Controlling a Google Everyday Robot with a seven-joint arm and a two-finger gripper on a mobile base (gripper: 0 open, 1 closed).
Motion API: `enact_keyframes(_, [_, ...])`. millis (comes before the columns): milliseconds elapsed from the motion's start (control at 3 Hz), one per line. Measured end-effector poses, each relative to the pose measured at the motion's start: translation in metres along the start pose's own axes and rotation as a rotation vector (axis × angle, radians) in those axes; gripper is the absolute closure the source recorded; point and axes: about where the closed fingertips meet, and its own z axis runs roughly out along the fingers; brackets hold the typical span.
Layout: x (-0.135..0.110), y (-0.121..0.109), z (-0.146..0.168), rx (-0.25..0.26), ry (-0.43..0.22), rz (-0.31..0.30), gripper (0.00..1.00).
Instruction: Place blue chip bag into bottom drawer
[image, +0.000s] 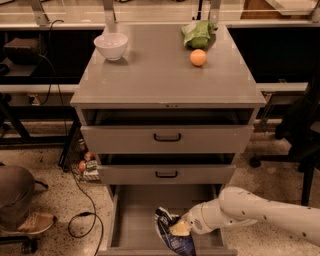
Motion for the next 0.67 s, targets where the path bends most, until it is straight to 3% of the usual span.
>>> enact_keyframes(333, [0.000, 0.000, 0.000, 0.001, 0.001, -0.001, 1.00])
enact_keyframes(667, [-0.004, -0.016, 0.016, 0.025, -0.019, -0.012, 1.00])
